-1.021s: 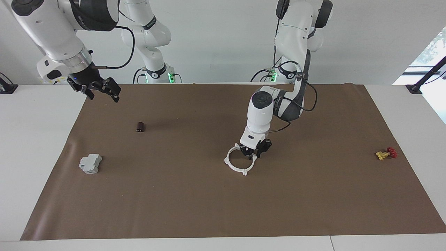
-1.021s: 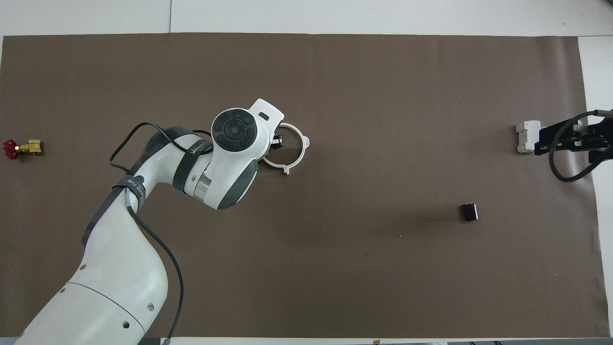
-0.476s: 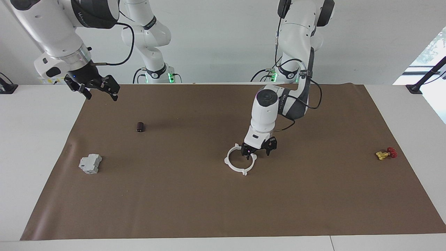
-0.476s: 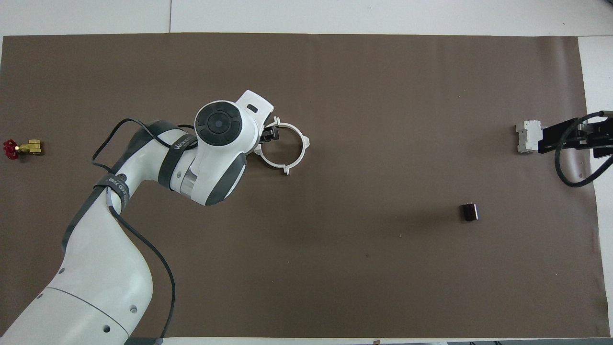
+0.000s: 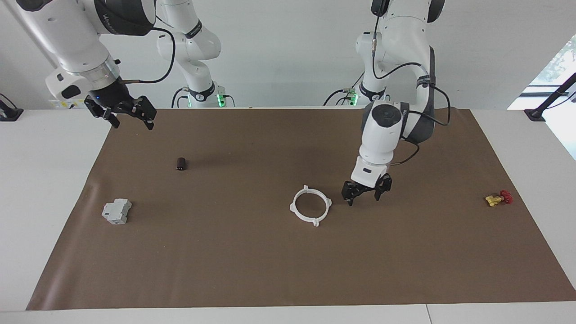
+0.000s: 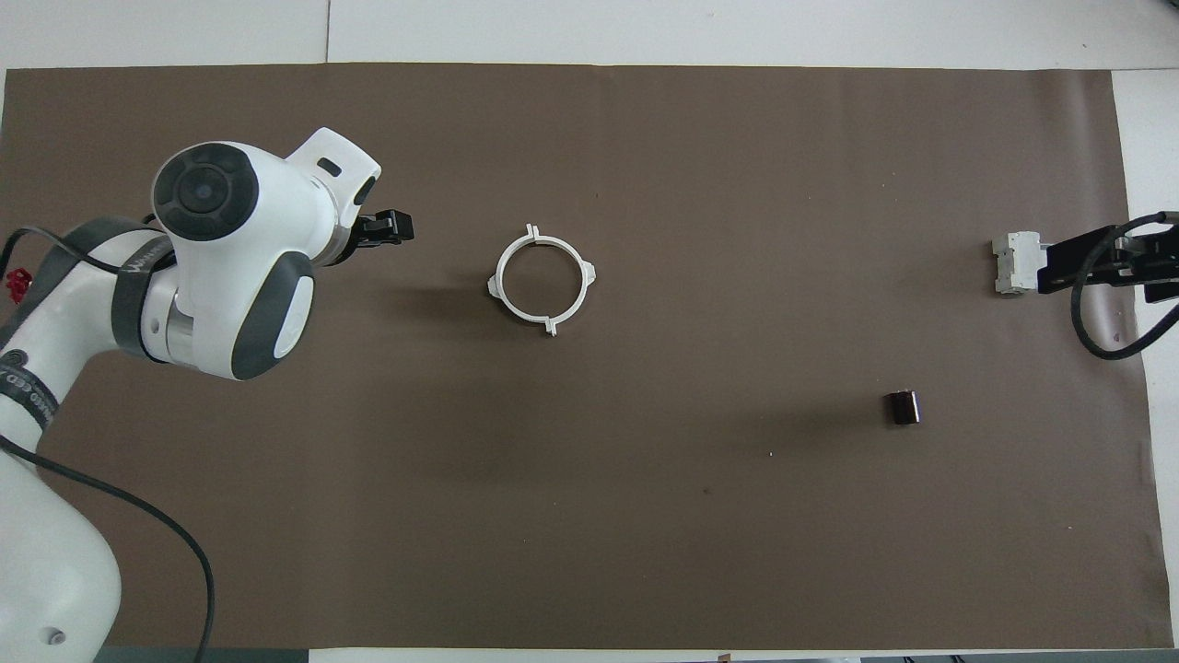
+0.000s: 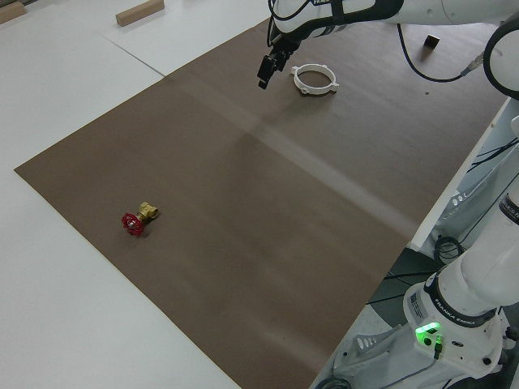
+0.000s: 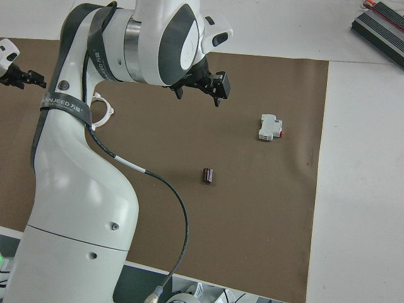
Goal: Assemble drain pipe with both arms
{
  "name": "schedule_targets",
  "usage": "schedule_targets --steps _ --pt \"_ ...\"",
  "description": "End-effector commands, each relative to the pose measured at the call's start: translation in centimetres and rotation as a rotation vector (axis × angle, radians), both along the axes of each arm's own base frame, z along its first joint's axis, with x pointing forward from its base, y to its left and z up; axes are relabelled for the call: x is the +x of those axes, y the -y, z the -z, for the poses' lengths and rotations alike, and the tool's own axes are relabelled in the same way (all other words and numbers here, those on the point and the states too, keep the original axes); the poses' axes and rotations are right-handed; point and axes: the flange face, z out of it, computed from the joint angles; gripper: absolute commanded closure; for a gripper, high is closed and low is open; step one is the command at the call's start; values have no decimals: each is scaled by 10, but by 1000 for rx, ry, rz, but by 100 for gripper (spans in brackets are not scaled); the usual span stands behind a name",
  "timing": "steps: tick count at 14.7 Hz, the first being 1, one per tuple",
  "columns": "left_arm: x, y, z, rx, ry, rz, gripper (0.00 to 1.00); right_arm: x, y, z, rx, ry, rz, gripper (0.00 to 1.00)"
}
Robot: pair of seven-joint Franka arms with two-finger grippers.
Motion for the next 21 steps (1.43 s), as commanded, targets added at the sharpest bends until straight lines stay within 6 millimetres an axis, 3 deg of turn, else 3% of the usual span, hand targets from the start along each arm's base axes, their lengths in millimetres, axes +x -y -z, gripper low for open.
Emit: schedule_targets --steps 1,6,11,16,21 --pt "-8 -49 -23 13 -38 54 0 -5 6 -4 -5 -16 -16 0" --pt "-10 -125 -63 -14 -79 115 0 -8 30 -9 12 -9 -47 0" --pt "-13 -200 -108 -5 -139 166 0 -6 24 -10 11 3 -61 0" --pt "-16 -227 -162 -41 -130 163 0 -4 19 -11 5 11 -70 0" --pt "-14 -221 -184 -45 -144 171 0 -3 18 -11 6 18 -74 0"
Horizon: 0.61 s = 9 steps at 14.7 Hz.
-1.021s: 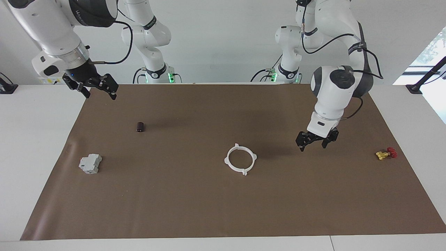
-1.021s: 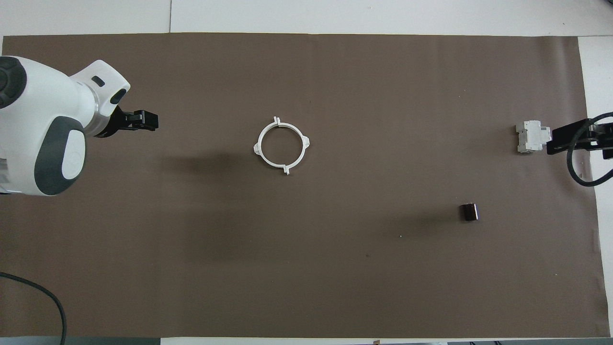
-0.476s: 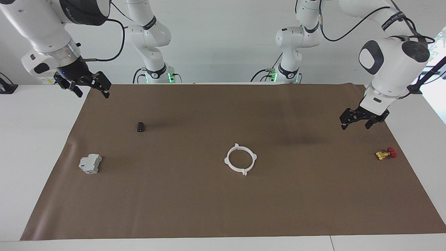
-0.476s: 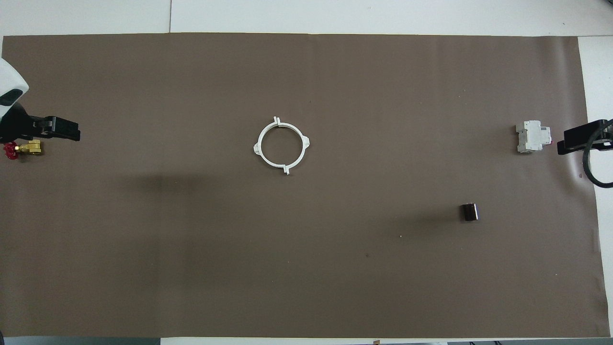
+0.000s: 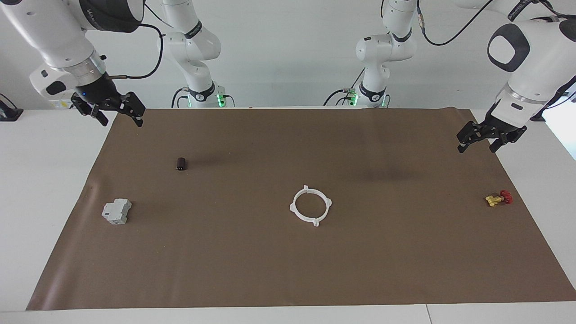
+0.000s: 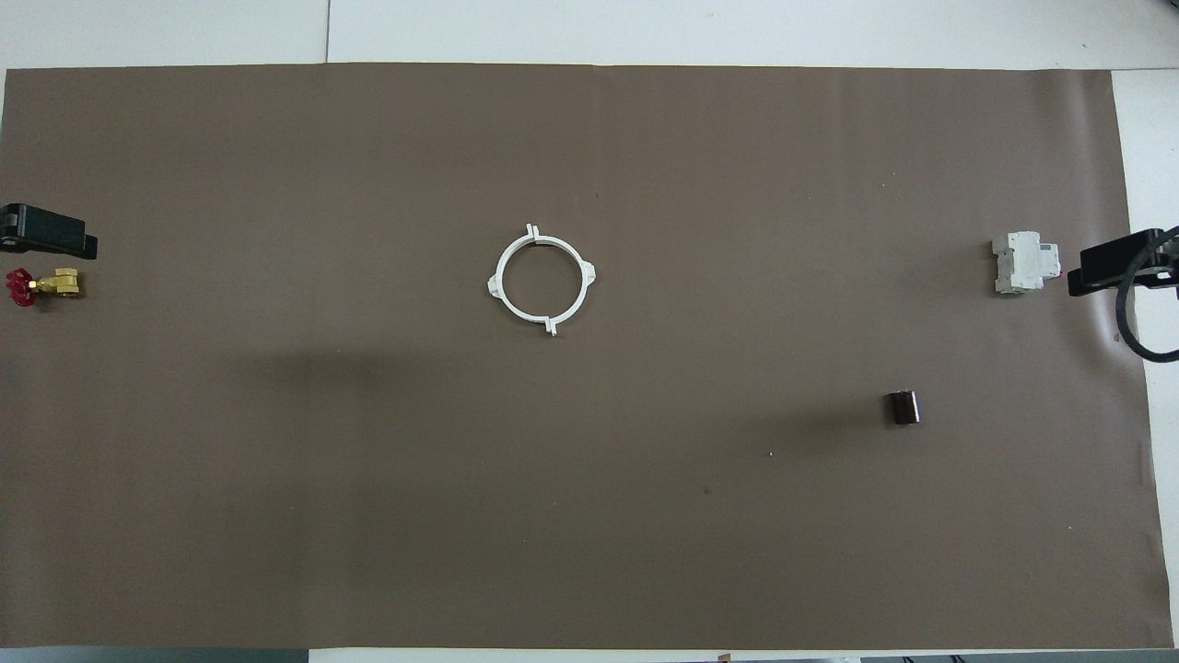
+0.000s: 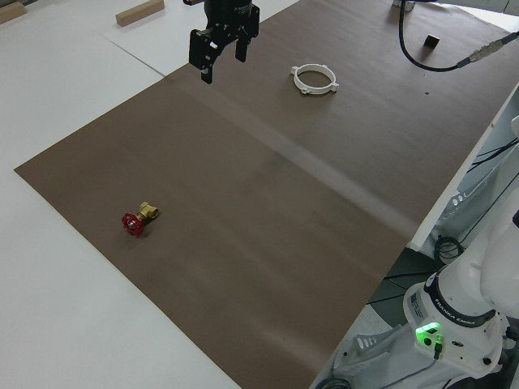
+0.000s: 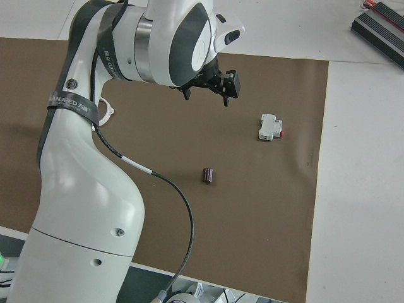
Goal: Assemble drain pipe with both arms
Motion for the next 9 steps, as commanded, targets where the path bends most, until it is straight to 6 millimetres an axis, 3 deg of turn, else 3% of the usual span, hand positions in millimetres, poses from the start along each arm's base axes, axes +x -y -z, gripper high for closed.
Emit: schedule_targets --steps 1,9 --pt "-1 3 -8 -15 -27 20 0 0 -3 -4 1 11 -29 0" --pt "-31 22 3 -14 -68 -36 0 0 -2 -4 1 11 -29 0"
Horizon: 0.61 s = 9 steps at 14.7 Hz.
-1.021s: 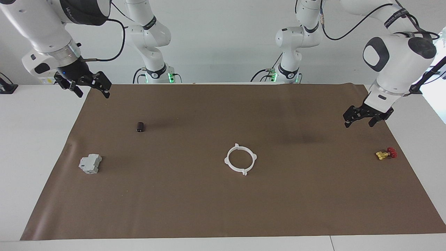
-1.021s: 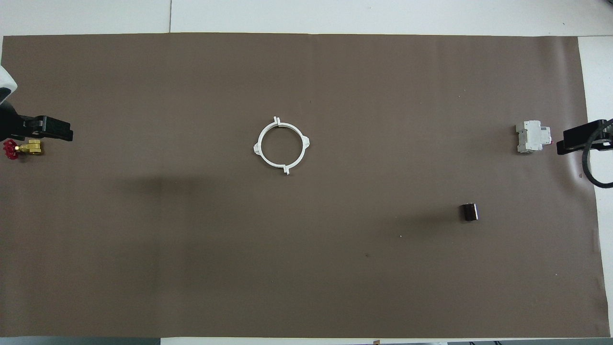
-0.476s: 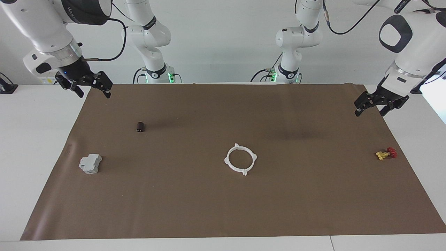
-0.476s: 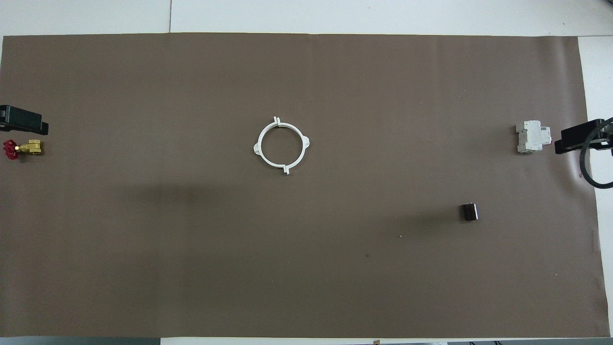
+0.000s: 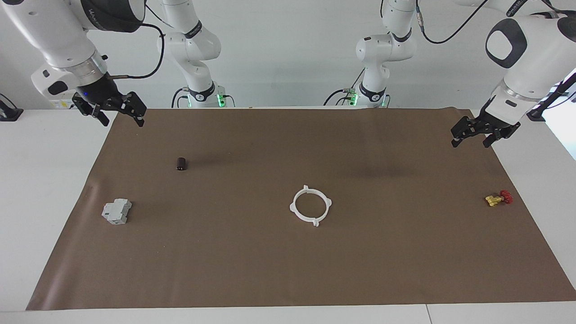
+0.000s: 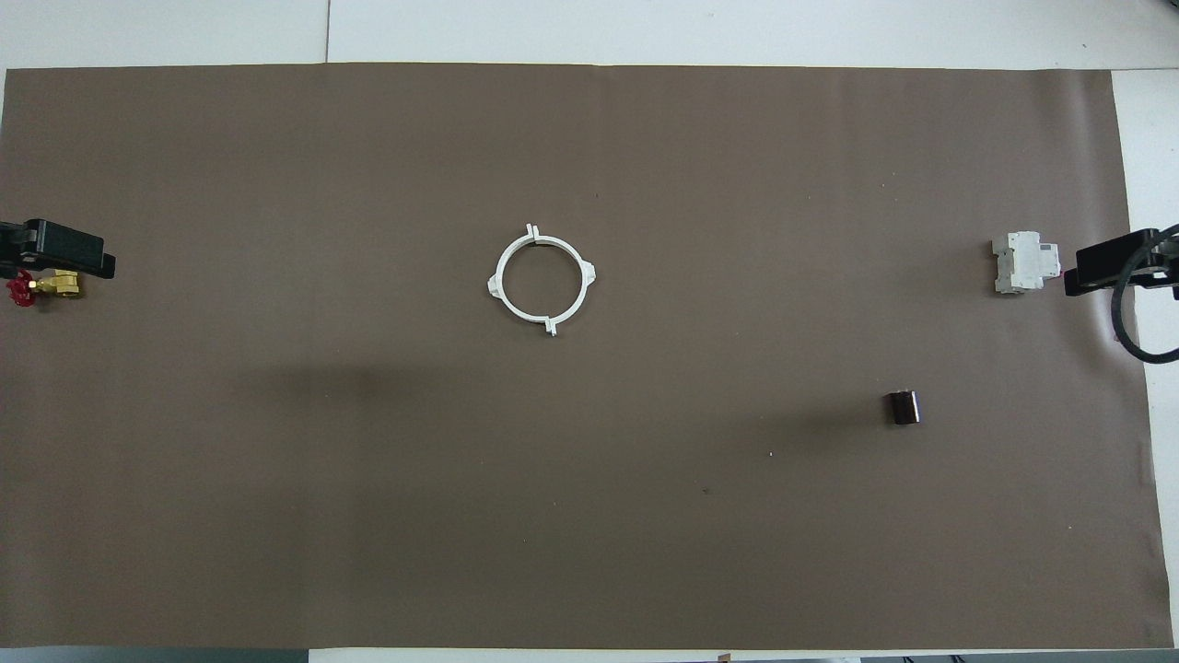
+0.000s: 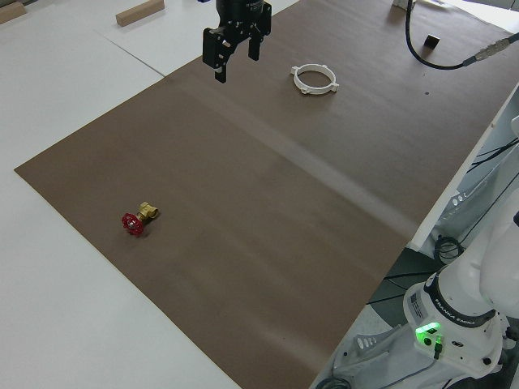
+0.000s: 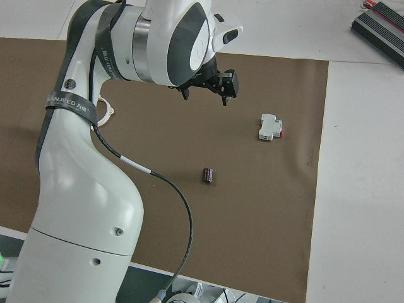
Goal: Assemble drain pipe with both arms
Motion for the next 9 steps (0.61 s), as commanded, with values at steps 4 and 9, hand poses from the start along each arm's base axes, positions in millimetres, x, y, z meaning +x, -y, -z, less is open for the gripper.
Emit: schedule_targets --steps 4,9 --pt "-20 2 -4 2 -13 -28 0 -1 0 -3 1 11 -23 0" --pt "-17 5 -13 38 -5 -49 0 -1 -1 -3 1 11 -23 0"
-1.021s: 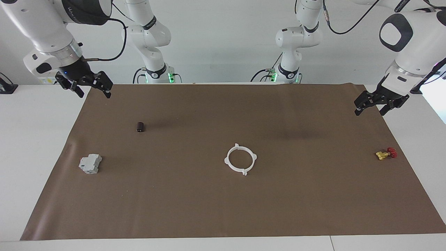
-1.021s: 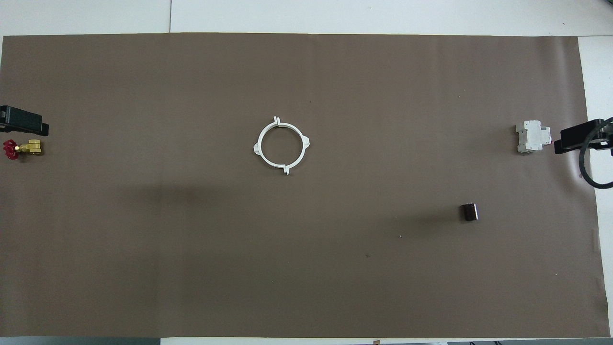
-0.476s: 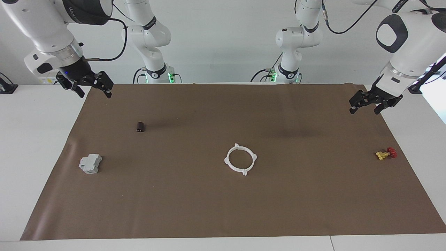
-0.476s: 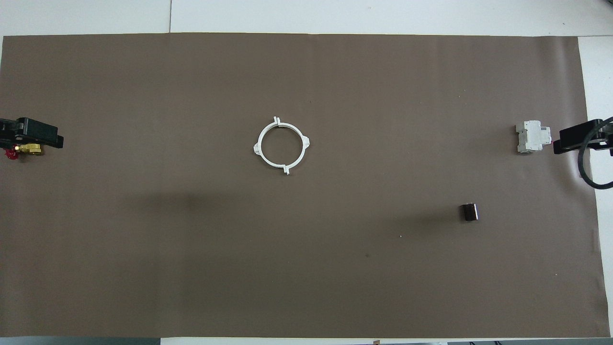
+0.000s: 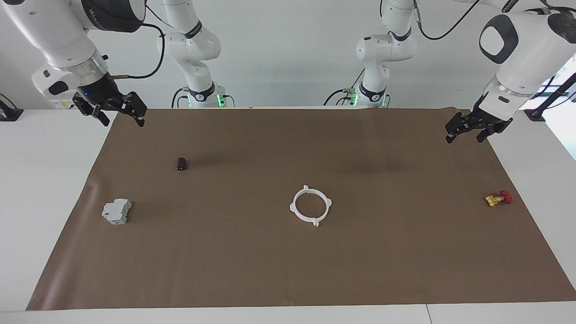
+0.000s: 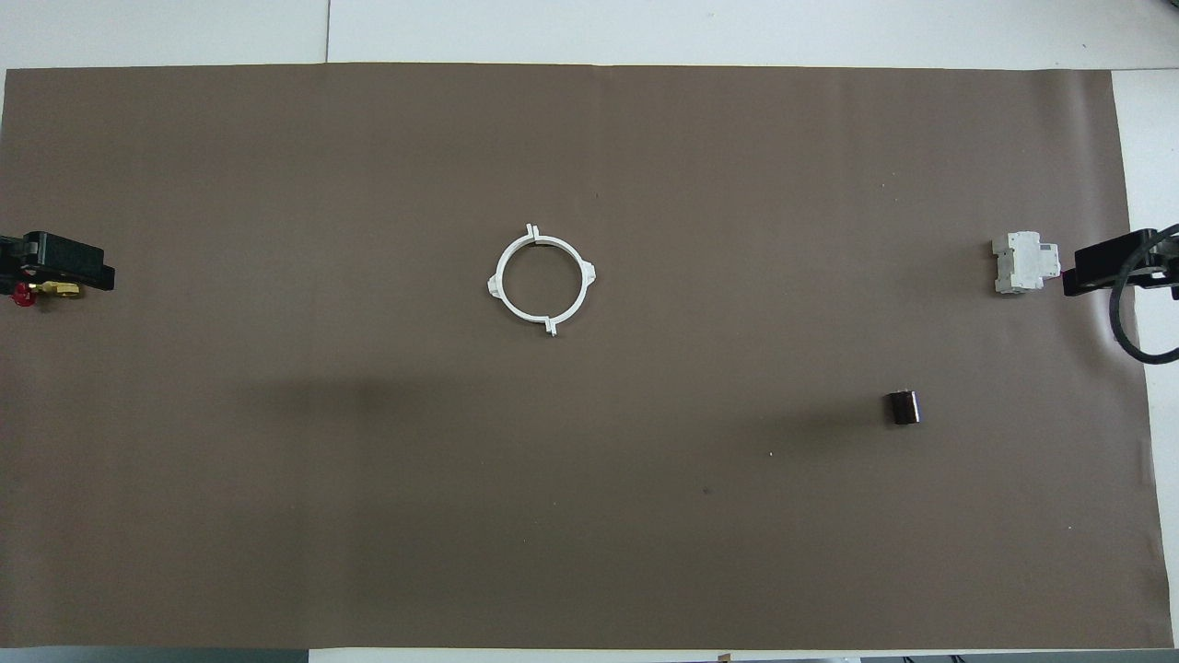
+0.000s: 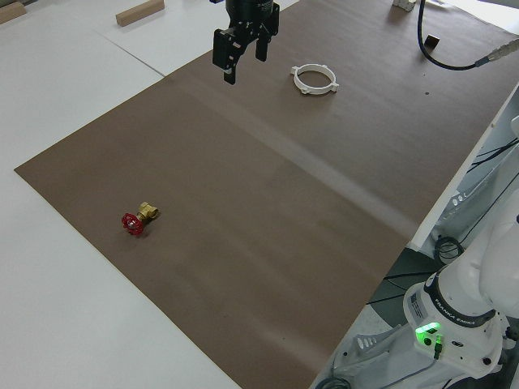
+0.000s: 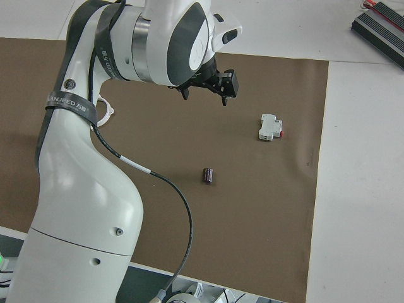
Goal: Assemble drain pipe with both arms
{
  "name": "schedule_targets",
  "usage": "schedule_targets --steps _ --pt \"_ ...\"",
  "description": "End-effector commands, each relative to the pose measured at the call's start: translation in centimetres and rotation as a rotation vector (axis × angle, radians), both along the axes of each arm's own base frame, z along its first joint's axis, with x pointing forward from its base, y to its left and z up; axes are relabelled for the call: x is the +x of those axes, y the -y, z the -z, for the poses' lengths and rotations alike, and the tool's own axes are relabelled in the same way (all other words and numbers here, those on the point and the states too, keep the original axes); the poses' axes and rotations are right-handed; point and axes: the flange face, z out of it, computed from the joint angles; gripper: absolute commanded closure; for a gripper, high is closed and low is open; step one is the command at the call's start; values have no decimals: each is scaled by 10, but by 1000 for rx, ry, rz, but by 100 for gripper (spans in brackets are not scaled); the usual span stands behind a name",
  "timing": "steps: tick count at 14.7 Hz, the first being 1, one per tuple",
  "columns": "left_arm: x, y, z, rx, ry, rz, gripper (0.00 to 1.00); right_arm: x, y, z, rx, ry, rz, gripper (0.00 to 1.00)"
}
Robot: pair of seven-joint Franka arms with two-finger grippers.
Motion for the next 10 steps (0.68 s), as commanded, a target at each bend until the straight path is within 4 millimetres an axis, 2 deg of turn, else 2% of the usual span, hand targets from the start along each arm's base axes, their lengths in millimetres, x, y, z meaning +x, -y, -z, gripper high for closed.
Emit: schedule_targets --steps 1,10 --pt "-5 3 -10 23 -13 -12 0 -1 0 -3 1 11 -21 0" --pt "-9 4 -9 41 -17 -1 0 1 -6 -4 1 19 -30 0"
